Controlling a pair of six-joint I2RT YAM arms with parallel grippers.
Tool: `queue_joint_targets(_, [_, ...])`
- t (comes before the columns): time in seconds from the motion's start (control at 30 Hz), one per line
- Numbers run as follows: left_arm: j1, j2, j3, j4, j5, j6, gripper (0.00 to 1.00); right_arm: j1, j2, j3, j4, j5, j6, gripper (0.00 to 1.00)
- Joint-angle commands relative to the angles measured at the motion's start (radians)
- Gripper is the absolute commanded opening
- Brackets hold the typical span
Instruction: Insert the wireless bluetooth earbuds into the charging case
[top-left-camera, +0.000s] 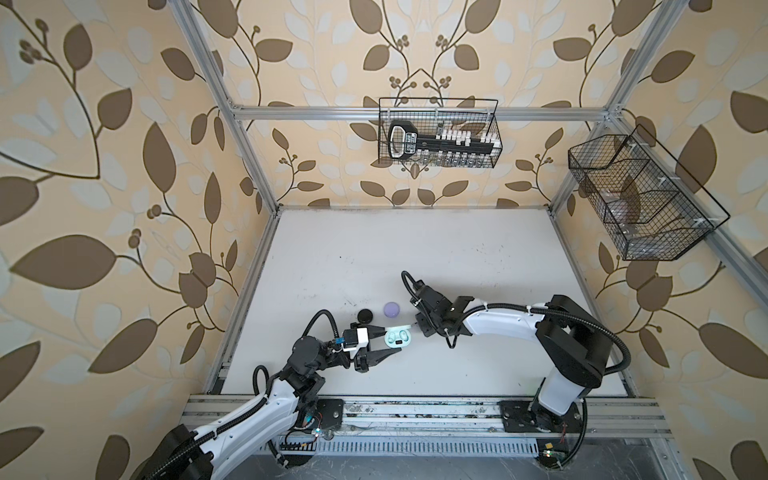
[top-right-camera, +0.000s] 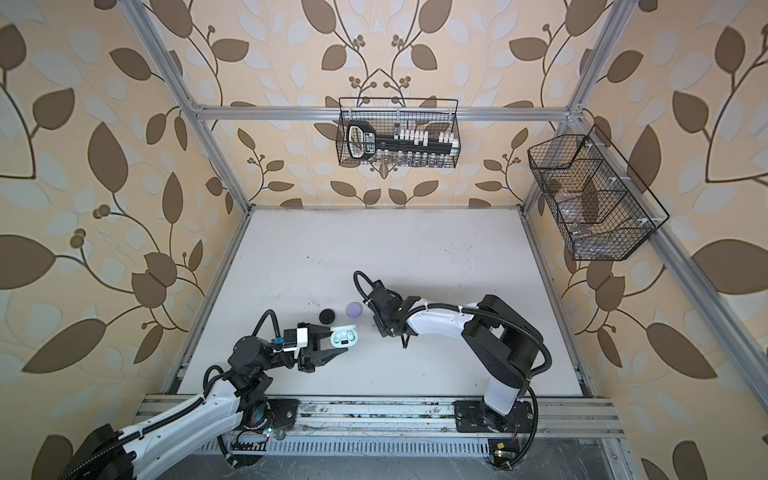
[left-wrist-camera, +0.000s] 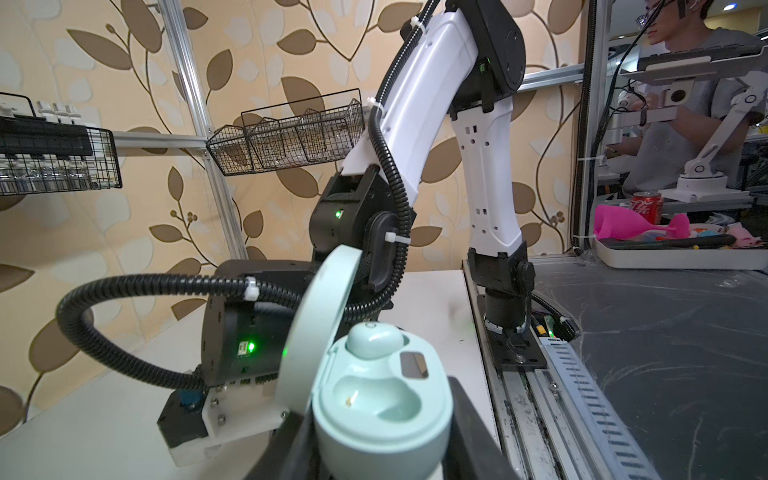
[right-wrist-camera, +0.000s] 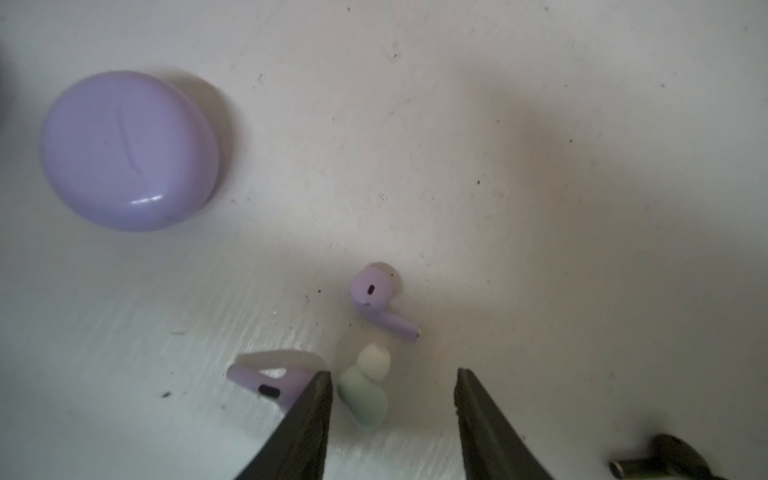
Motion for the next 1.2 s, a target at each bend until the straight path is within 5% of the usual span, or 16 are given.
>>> queue_joint_targets(0.0, [-0.01,-0.011,0.001,0.025,-0.007,0.01,0.0,0.002,0.039,0.038,-0.025,0.018,-0.011,0.49])
queue_joint_targets(0.8, [-0.013,-0.033,-0.003,0.025,-0.01,-0.001,0.0,-0.05,-0.083,-0.129,-0.008,0.065,0.027,0.49])
queue_joint_targets(1.17, [-0.012,-0.028,-0.003,0.025,-0.012,0.001,0.0,-0.147,-0.254,-0.238,0.059,-0.08,0.084,0.47])
